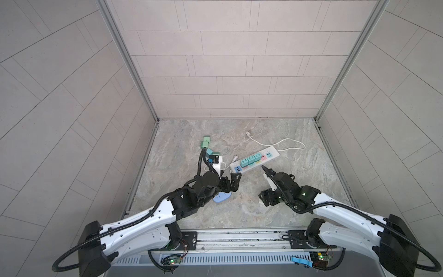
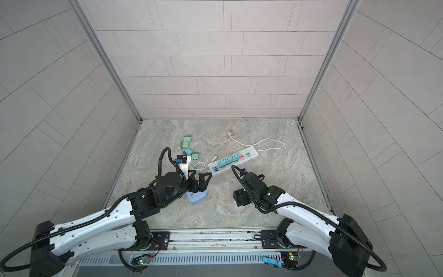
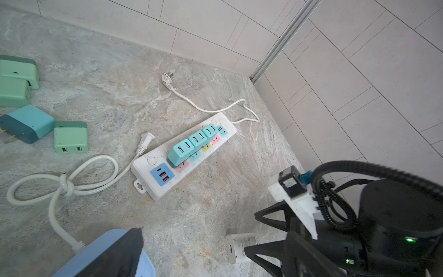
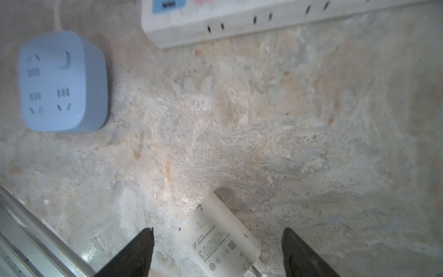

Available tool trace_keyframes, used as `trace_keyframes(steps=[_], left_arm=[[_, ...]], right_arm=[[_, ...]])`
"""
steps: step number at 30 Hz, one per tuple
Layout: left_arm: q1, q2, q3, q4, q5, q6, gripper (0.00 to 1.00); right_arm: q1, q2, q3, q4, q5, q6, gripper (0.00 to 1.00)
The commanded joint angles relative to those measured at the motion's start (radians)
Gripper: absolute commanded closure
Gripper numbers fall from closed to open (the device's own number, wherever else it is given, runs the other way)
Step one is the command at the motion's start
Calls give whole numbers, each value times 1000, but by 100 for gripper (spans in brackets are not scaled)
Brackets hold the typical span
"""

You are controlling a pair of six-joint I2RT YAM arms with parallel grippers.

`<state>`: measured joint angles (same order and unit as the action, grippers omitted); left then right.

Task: Insert plugs into power strip
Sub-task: Pick up the plug from the bottom-center of the table.

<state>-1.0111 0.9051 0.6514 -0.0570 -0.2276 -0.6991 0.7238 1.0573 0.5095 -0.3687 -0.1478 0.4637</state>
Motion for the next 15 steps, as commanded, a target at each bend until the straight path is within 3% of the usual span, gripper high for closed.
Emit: trace_keyframes(steps=[1, 7, 15], left_arm=[[-2, -6, -1, 14, -4, -8, 0], [-3, -2, -8, 22, 7, -6, 0], [-2, -7, -16, 28, 8, -5, 0]], right_arm=[[3, 88, 36, 0, -65, -24, 14], [12, 200, 68, 6, -154, -50, 14], [109, 208, 93, -79, -100, -26, 21]])
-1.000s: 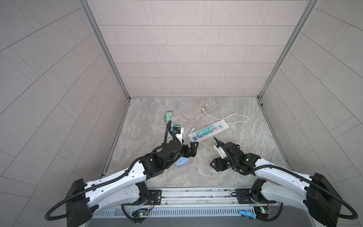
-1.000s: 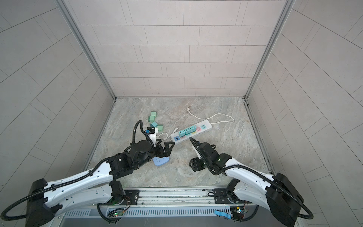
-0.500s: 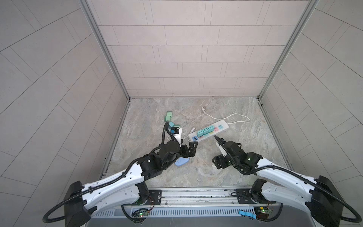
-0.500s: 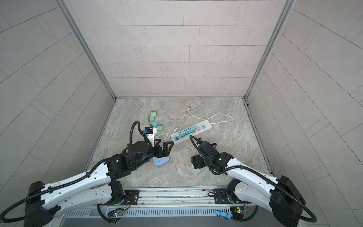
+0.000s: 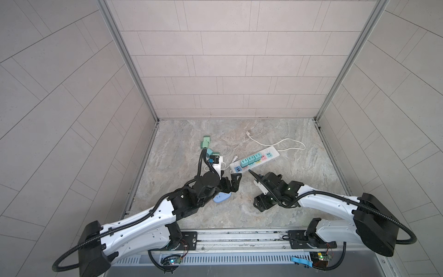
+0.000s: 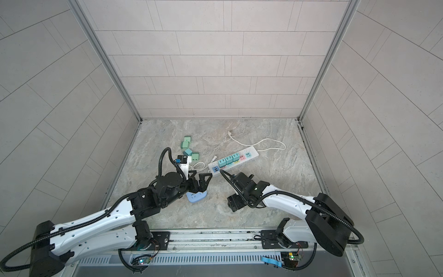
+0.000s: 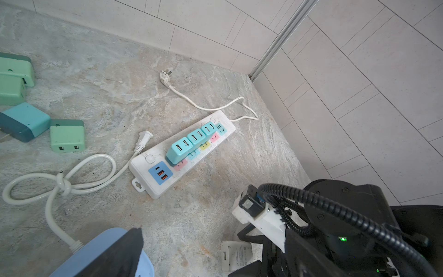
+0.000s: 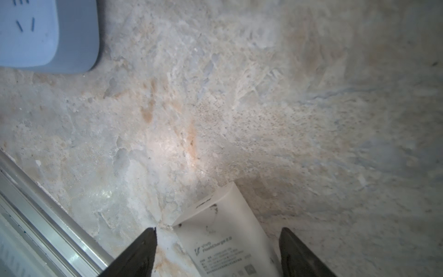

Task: Insert plugs into power strip
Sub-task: Pick up the plug from the bottom-center of the table.

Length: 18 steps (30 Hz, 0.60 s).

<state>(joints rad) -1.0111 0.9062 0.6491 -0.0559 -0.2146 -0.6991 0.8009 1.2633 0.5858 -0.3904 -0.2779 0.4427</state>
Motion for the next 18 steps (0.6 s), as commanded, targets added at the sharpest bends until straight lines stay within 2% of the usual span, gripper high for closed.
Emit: trace_keyframes(steps=[1, 6, 14, 16, 18], left_arm=[[-3, -9, -13, 29, -4, -5, 0], [-1, -20, -25, 28, -2, -8, 0], [12, -62, -30, -30, -34, -20, 0], [55, -57, -29, -38, 10, -20, 0], [133, -37, -35, -29, 114, -57, 0]], right_arm=[[52, 0, 23, -68, 54, 0, 22], [124, 5, 27, -90, 163, 11, 24], [206, 112, 81, -91, 271, 6, 33], [207, 117, 76, -84, 273, 4, 37], [207, 112, 69, -79, 280, 2, 44]])
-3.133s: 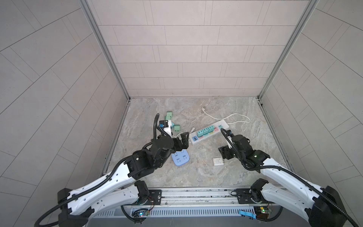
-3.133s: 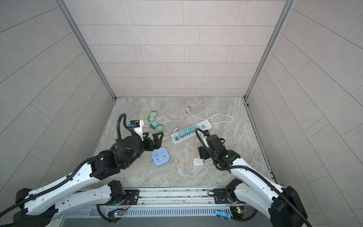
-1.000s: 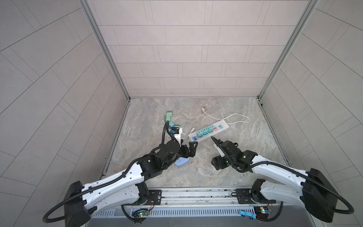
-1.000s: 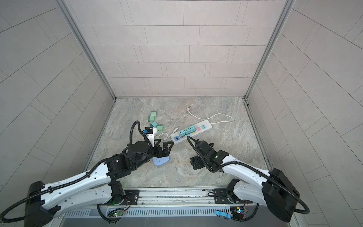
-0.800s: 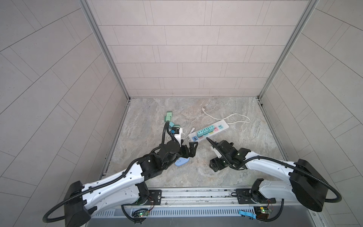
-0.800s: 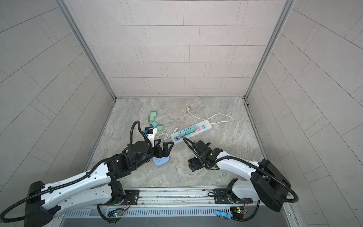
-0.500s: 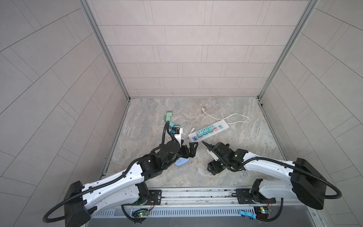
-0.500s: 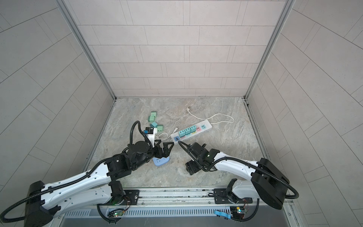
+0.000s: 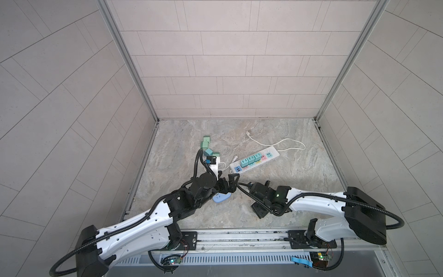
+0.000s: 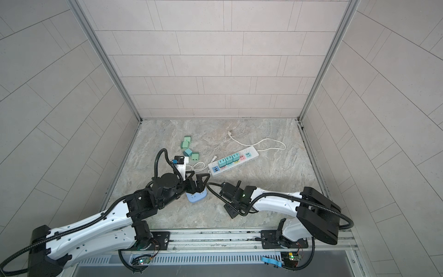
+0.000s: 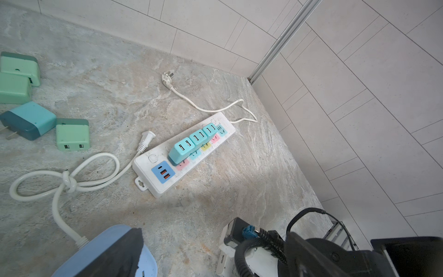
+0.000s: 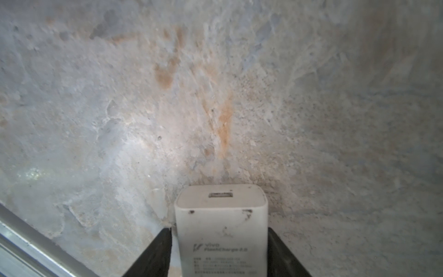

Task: Insert plugs into power strip
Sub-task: Pick up the plug from the bottom-center of the table, then pass the plug.

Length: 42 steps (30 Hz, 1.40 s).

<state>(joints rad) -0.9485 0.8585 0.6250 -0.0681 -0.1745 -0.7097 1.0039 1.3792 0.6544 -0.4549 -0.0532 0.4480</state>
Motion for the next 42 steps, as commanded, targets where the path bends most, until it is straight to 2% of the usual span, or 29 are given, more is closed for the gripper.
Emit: trace_keyframes(steps=[1, 3, 10, 13, 16, 18, 23, 27, 33, 38, 42], left_arm=[[104, 18, -18, -7, 119, -57, 2], [151, 27, -34, 19, 173, -75, 4], [162, 17, -33, -2, 164, -67, 5], [166, 10, -27, -17, 179, -57, 6], [172, -2, 1, -56, 201, -26, 6], [172, -15, 29, -79, 216, 12, 6], [173, -28, 127, -113, 314, 103, 7], [174, 14, 212, -90, 425, 175, 13], [170, 134, 329, -102, 528, 266, 18], [156, 241, 373, -114, 570, 328, 22], [117, 281, 400, -124, 564, 386, 22]], right_arm=[[4, -7, -4, -14, 61, -5, 48], [6, -15, -15, -12, 72, -6, 53], [13, -58, -65, 29, 122, 19, 60], [15, -155, -82, 48, 178, 30, 64], [15, -286, -84, 74, 290, 20, 66], [15, -372, -115, 165, 344, -5, 66], [15, -464, -212, 493, 431, -153, 70], [14, -477, -266, 752, 437, -364, 75], [15, -492, -320, 952, 395, -622, 83], [15, -552, -364, 1036, 343, -733, 85], [15, -592, -406, 1091, 318, -758, 86]])
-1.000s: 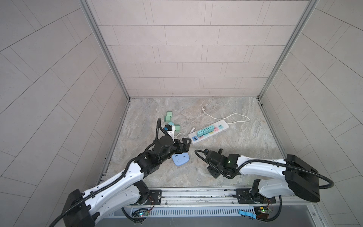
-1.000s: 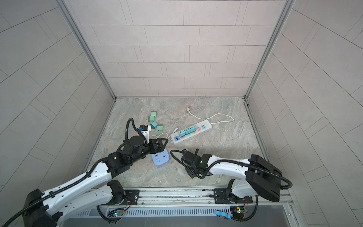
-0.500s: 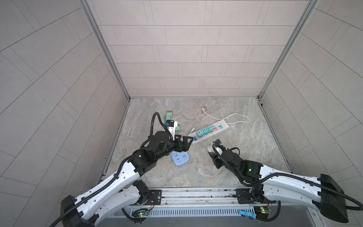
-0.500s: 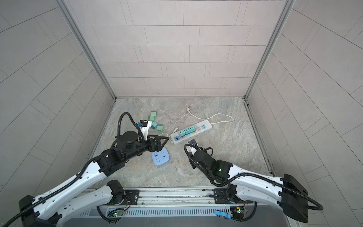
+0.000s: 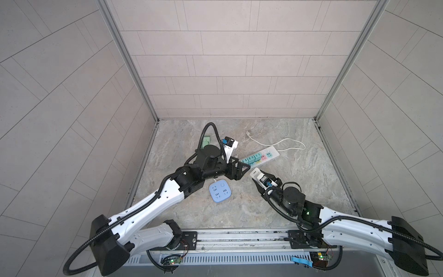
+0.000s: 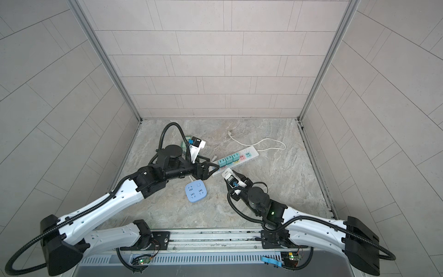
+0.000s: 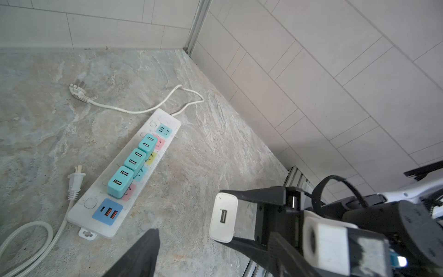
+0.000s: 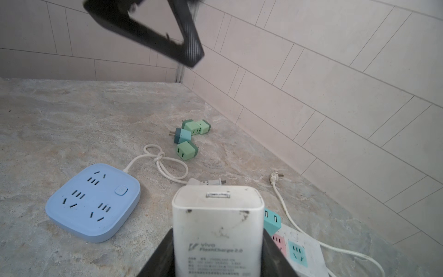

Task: Insert plugs into power strip
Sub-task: Pass the plug.

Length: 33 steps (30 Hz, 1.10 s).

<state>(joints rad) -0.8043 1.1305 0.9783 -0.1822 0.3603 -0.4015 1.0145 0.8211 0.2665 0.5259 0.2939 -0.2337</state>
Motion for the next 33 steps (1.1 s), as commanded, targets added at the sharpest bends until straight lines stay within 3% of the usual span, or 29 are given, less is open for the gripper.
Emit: trace_keyframes(steps=[1, 9, 18, 25, 33], left_arm=[[-38, 21, 58, -20, 22, 90, 22], [-111, 159, 181, -108, -15, 134, 24], [-150, 234, 209, -125, -58, 128, 33], [-157, 252, 226, -132, -59, 121, 55], [-157, 272, 265, -150, -53, 108, 51]], right_arm=[[5, -47, -24, 114, -43, -78, 86], [4, -100, -26, 85, -42, -64, 86], [4, -119, -21, 74, -25, -50, 86], [4, -119, -9, 65, -18, -44, 87], [4, -122, -10, 58, -21, -47, 87]])
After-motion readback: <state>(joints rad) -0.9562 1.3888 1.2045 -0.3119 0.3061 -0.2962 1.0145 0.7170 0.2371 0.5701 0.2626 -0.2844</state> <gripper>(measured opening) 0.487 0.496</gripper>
